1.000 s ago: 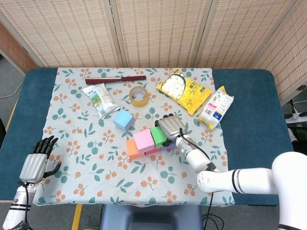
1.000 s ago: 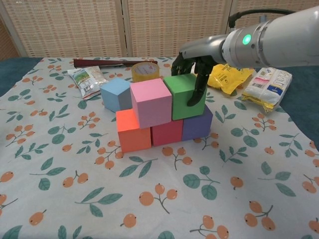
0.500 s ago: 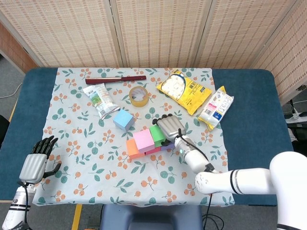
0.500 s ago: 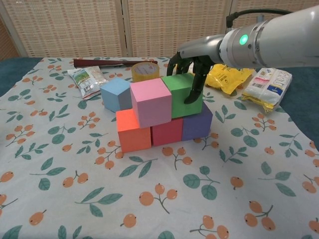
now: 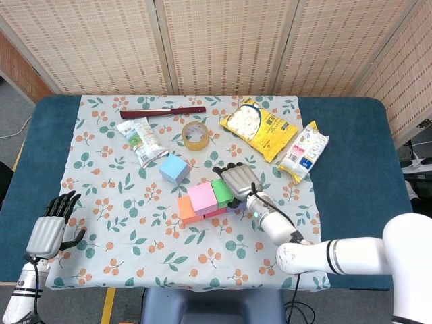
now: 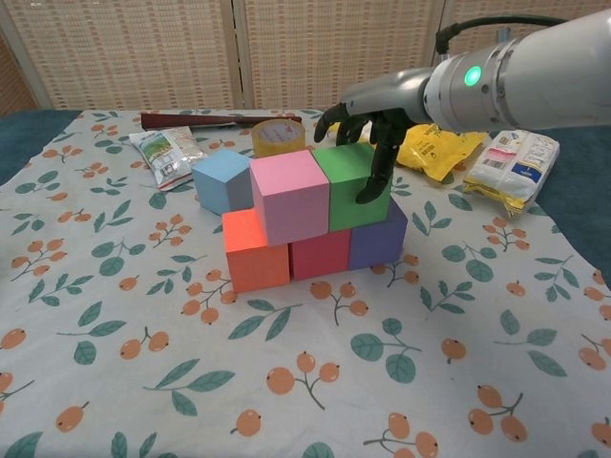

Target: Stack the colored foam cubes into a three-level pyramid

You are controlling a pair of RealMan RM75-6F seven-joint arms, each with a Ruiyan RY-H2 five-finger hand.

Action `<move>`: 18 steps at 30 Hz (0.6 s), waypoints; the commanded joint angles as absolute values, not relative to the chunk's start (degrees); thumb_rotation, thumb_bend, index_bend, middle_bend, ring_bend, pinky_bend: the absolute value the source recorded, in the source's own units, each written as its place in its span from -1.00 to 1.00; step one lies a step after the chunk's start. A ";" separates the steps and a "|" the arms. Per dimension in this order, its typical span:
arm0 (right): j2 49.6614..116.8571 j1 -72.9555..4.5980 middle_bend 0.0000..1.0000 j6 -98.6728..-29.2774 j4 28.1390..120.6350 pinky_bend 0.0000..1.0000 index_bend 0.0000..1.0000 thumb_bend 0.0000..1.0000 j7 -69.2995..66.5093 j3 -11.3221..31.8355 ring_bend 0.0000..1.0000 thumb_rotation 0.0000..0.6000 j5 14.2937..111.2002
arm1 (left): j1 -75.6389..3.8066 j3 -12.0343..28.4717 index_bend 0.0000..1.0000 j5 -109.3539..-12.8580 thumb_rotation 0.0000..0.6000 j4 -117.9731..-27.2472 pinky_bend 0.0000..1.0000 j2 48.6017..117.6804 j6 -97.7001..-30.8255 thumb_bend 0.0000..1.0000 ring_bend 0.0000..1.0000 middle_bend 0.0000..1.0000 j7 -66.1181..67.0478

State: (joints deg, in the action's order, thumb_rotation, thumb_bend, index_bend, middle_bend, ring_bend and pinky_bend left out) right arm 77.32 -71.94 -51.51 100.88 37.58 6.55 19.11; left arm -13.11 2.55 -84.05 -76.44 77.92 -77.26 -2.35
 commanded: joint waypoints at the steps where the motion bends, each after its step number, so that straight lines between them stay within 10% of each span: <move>1: 76.84 -71.90 -0.61 -51.07 101.21 -0.62 -0.93 -0.79 37.23 6.59 -0.80 1.00 19.34 | -13.10 2.55 -1.00 -84.10 1.00 -76.45 -0.81 77.93 -77.34 -0.34 -0.95 -0.98 -2.37; 11: 70.23 -68.65 -0.86 -52.51 107.51 -0.63 -1.00 -0.88 34.38 5.81 -0.99 1.00 24.97 | -13.16 2.53 -1.00 -84.49 1.00 -76.33 -0.81 77.80 -77.54 -0.34 -0.95 -0.98 -2.64; 18: 63.35 -54.89 -0.91 -64.42 115.58 -0.66 -1.00 -0.89 26.04 0.61 -1.00 1.00 45.71 | -15.25 3.98 -1.00 -85.13 1.00 -75.78 -0.81 77.07 -76.46 -0.33 -0.95 -0.98 -5.33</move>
